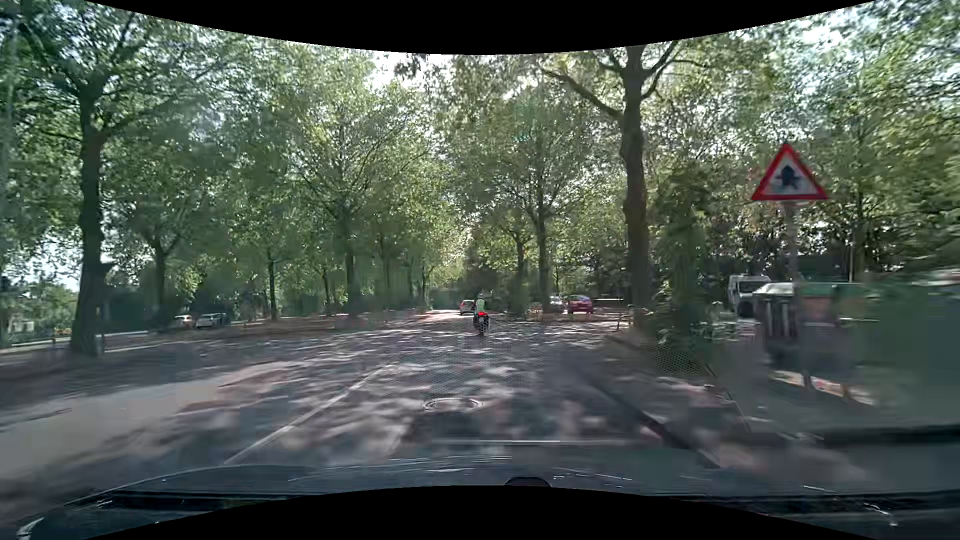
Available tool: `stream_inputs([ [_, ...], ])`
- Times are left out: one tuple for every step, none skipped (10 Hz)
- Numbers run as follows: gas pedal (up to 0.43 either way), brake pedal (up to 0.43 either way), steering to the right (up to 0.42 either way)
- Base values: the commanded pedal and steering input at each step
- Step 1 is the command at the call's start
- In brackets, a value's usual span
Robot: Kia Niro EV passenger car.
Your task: Follow the waypoints while adhering to traffic rules and regulations
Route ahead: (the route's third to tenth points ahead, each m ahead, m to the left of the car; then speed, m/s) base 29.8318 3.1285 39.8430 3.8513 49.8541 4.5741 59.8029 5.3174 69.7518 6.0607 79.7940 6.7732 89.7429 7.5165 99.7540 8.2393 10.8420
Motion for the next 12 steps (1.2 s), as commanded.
stream_inputs([
  [0.177, 0.0, -0.012],
  [0.189, 0.0, -0.012],
  [0.189, 0.0, -0.012],
  [0.197, 0.0, -0.012],
  [0.197, 0.0, -0.012],
  [0.197, 0.0, -0.013],
  [0.197, 0.0, -0.013],
  [0.189, 0.0, -0.015],
  [0.189, 0.0, -0.015],
  [0.189, 0.0, -0.015],
  [0.189, 0.0, -0.015],
  [0.189, 0.0, -0.015],
])
